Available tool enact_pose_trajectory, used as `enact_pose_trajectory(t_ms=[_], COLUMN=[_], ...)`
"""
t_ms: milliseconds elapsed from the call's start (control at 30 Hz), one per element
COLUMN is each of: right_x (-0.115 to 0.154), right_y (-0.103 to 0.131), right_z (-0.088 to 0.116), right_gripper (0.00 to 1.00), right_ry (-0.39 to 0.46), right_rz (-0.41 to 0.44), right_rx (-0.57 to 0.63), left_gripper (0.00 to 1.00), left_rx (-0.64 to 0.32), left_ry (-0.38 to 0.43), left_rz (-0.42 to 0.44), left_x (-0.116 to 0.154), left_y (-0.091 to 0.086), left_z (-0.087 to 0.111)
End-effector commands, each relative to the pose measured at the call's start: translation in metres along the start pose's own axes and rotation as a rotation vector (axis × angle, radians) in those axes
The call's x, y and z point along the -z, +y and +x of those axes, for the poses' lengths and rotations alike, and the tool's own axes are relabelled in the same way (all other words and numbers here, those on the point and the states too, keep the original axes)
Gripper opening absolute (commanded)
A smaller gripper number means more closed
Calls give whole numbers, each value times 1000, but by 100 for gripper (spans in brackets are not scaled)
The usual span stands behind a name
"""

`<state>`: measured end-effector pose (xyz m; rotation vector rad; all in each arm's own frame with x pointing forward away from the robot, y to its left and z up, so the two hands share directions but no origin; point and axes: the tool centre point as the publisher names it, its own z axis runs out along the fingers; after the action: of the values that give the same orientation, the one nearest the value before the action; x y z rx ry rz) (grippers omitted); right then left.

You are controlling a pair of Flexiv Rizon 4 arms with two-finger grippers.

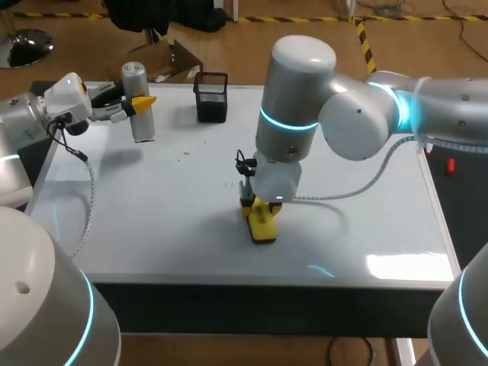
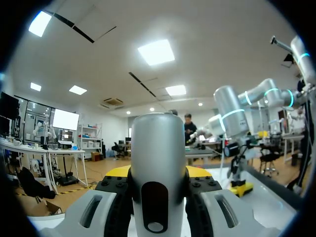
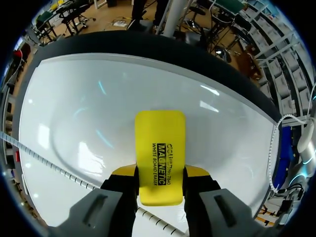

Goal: Pick up the inspection probe, press it on each red-marked spot on the whiteboard one by one, put down the probe, pick up the eraser, and wipe off all the red marks.

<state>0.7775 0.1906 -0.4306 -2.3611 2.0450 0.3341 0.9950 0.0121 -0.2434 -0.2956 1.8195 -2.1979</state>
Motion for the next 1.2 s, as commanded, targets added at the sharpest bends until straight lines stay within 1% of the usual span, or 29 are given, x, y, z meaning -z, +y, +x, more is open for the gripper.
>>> enact_pose_trajectory(t_ms=[33,400,667,733,800,1000,1100,1200], right_x=[-6,-4,2,9,22,58,62,55], right_y=[6,14,17,18,20,17,12,3], right_z=[18,43,47,42,31,-3,-19,-30], right_gripper=[0,0,0,0,0,0,0,0], right_ry=[-4,22,36,45,68,78,76,79], right_rz=[8,-1,2,20,47,124,134,114], right_rx=[-2,-23,-26,-14,2,96,141,172], left_gripper=[0,0,0,0,0,0,0,0], left_rx=[-2,-2,-2,-2,-2,-2,-2,-2], left_ry=[-2,-2,-2,-2,-2,-2,-2,-2], left_rz=[1,1,1,1,1,1,1,1], left_x=[0,0,0,0,0,0,0,0], left_y=[-1,-1,-1,-1,-1,-1,-1,-1], left_z=[1,1,1,1,1,1,1,1])
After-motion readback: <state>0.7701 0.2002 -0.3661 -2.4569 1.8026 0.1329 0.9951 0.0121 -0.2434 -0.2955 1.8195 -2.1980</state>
